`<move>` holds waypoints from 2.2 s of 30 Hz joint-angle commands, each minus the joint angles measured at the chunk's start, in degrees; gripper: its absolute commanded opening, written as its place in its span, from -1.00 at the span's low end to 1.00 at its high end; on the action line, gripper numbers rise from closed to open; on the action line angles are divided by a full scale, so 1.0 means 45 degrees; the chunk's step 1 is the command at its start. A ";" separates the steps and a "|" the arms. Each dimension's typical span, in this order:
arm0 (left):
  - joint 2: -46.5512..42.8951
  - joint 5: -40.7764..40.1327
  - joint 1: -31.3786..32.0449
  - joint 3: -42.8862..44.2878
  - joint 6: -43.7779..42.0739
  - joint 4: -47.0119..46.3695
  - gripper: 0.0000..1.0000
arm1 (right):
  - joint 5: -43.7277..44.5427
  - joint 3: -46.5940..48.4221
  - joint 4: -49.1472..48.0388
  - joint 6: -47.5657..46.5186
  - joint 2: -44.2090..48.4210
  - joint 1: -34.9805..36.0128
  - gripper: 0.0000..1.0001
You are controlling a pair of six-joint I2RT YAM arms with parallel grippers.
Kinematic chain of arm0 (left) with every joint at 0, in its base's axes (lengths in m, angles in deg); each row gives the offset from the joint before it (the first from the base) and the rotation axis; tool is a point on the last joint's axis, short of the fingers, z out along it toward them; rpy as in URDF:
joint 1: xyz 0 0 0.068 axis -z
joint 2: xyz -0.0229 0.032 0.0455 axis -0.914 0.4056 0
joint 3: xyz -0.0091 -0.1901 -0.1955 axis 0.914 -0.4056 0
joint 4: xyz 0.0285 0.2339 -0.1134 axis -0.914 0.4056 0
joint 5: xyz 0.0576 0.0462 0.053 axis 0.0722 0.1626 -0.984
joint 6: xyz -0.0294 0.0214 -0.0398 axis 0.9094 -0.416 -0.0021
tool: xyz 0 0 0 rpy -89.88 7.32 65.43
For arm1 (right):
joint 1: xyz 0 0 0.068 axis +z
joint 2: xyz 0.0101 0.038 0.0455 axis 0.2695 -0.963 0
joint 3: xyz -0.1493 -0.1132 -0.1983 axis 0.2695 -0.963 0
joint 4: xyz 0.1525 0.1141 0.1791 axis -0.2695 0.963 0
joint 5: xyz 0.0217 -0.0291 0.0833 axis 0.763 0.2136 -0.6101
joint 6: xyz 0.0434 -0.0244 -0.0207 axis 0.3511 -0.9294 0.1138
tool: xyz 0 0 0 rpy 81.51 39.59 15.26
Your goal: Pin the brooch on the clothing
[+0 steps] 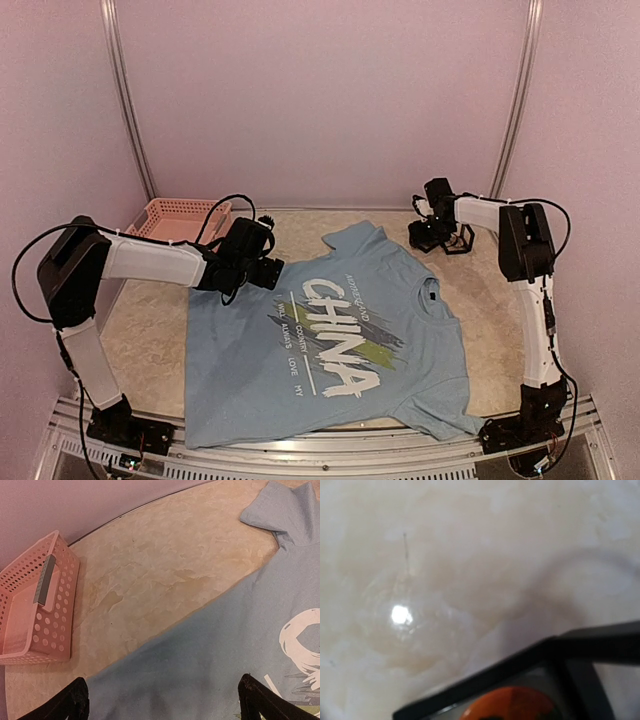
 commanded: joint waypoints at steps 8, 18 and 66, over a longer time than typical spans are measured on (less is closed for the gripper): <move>0.0139 0.0032 0.0006 -0.0222 -0.0074 0.0085 0.98 | -0.0231 -0.0170 0.0279 -0.0041 -0.0301 -0.0216 0.03; 0.0153 0.0069 0.0006 -0.0217 -0.0095 0.0085 0.98 | -0.0883 -0.0836 -0.0454 -0.0322 0.0468 -0.0219 -0.15; -0.0327 0.0158 0.0054 -0.0297 -0.0166 0.0029 0.97 | -0.0416 -0.1275 0.0383 -0.0390 0.2494 -0.0151 -1.00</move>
